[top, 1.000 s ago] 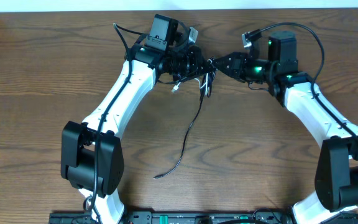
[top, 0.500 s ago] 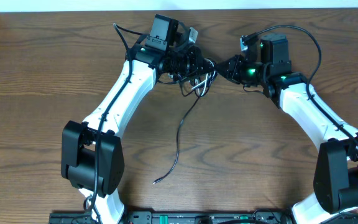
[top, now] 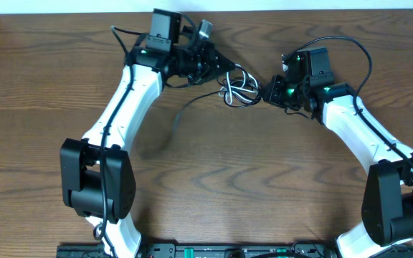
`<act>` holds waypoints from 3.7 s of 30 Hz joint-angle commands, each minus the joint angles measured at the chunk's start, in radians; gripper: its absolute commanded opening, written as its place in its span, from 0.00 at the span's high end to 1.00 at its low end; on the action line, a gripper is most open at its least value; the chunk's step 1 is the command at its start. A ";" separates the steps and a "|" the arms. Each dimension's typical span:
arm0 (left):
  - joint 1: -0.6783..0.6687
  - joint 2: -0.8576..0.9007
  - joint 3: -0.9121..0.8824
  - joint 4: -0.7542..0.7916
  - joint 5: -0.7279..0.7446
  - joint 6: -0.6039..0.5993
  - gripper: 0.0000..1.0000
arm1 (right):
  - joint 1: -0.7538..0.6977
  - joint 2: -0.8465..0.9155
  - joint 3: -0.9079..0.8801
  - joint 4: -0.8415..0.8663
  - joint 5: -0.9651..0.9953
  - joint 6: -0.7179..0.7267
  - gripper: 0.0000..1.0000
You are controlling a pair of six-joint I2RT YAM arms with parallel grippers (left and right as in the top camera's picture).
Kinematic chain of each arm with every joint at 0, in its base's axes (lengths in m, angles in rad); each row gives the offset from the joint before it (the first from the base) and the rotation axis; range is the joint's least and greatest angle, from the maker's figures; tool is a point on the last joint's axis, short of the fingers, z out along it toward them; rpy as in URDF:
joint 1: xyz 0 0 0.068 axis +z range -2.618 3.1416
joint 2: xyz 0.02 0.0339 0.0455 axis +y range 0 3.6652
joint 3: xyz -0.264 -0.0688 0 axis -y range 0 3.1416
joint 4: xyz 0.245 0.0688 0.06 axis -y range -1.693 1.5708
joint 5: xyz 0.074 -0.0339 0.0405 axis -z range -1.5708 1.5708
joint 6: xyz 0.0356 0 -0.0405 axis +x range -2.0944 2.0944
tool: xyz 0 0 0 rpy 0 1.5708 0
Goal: Untangle cables
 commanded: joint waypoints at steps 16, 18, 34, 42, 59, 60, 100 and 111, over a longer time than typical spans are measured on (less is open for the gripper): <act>0.108 -0.020 0.003 0.045 0.142 0.022 0.93 | -0.019 0.101 0.004 -0.084 0.112 -0.181 0.99; 0.108 -0.020 0.003 0.030 0.106 0.051 0.93 | -0.020 0.101 0.004 -0.107 0.150 -0.190 0.99; 0.164 -0.143 0.006 0.065 0.022 0.072 0.93 | -0.099 0.101 0.004 -0.207 0.276 -0.190 0.99; 0.161 -0.260 0.005 0.074 -0.014 0.110 0.93 | -0.114 0.101 0.004 -0.206 0.264 -0.212 0.99; -0.069 -0.248 -0.018 -0.114 -0.377 0.275 0.92 | -0.114 0.101 0.008 -0.136 0.044 -0.301 0.63; -0.078 -0.243 -0.018 -0.115 -0.377 0.280 0.92 | -0.114 0.101 0.008 -0.144 0.080 -0.294 0.62; -0.263 0.174 -0.018 -0.322 -0.399 0.215 0.42 | -0.182 0.101 0.006 -0.173 0.200 -0.257 0.49; -0.272 0.282 -0.018 -0.259 -0.399 0.102 0.38 | -0.182 0.101 0.006 -0.173 0.200 -0.257 0.49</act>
